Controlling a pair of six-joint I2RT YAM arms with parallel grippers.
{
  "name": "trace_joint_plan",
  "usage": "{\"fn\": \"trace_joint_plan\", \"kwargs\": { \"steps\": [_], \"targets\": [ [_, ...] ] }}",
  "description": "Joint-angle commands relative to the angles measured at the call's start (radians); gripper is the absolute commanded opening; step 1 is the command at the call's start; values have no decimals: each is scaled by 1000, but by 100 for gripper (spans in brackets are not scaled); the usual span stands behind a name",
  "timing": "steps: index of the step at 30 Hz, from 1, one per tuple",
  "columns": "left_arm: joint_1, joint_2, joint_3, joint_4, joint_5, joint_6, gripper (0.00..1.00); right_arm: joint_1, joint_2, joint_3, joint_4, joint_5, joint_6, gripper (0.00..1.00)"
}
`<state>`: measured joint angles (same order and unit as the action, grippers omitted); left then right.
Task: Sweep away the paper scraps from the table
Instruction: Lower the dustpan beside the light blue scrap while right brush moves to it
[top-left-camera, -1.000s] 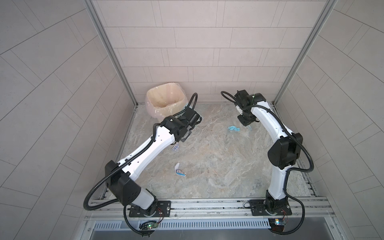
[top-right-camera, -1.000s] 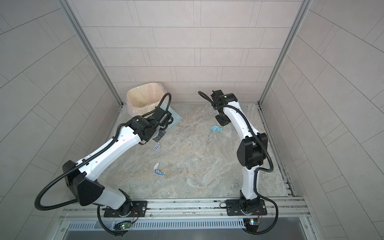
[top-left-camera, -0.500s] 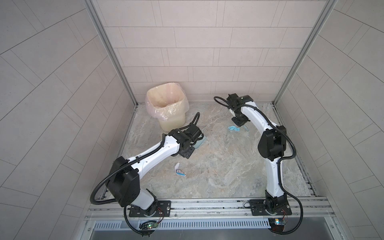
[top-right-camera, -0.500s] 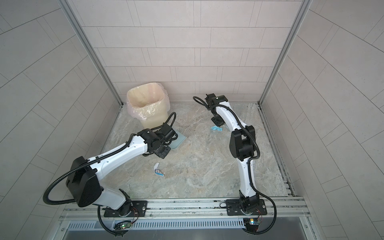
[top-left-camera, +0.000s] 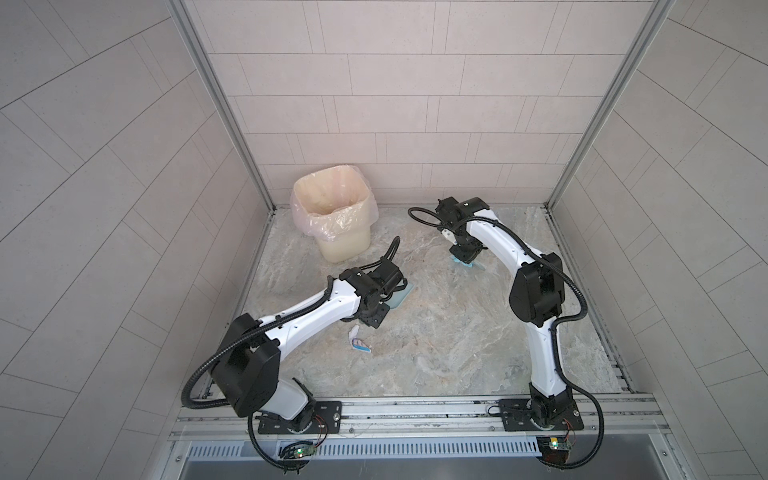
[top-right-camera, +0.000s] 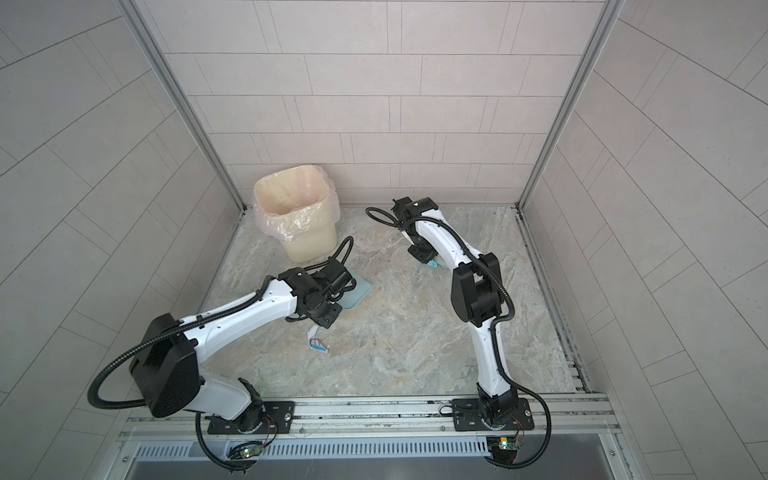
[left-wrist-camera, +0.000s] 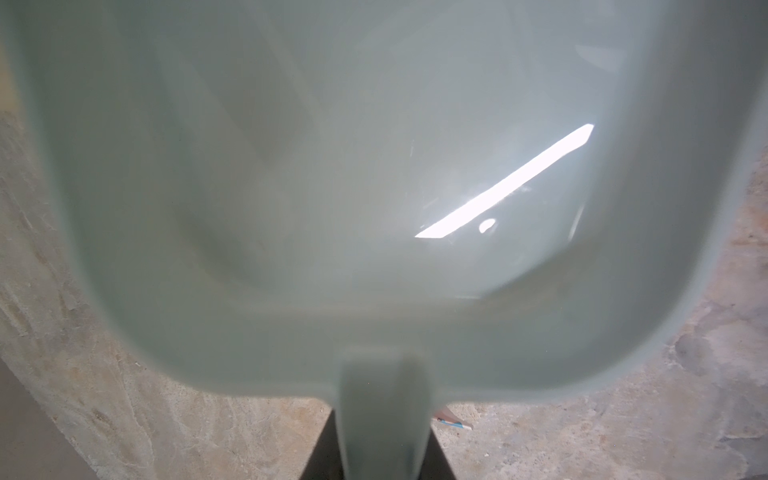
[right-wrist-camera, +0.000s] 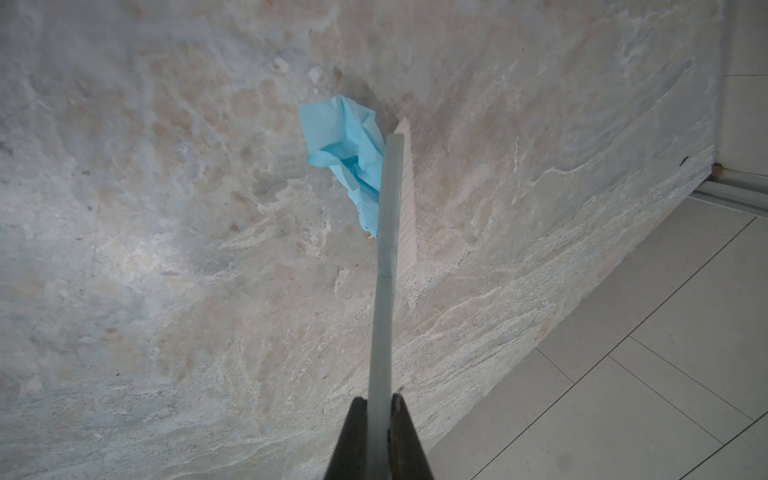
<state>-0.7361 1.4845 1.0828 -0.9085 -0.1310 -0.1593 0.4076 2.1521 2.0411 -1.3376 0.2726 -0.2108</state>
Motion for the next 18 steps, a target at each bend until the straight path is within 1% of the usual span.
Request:
{"fn": "trace_joint_plan", "kwargs": {
  "steps": [1,6,10,15,18],
  "targets": [
    [-15,-15,-20,9,4,-37,0,40,-84,-56,-71,-70,-25,0],
    [-35,-4,-39,15,11,-51,0,98,-153,-113,-110,-90,-20,0],
    [-56,17,-40,20,20,-56,0,100,-179,-113,-124,-51,-4,0],
    [-85,71,-22,36,45,-44,0,91,-129,-61,-112,-18,5,0],
    [-108,109,-2,39,49,-39,0,92,-78,-6,-109,-30,2,0]
  ]
}}
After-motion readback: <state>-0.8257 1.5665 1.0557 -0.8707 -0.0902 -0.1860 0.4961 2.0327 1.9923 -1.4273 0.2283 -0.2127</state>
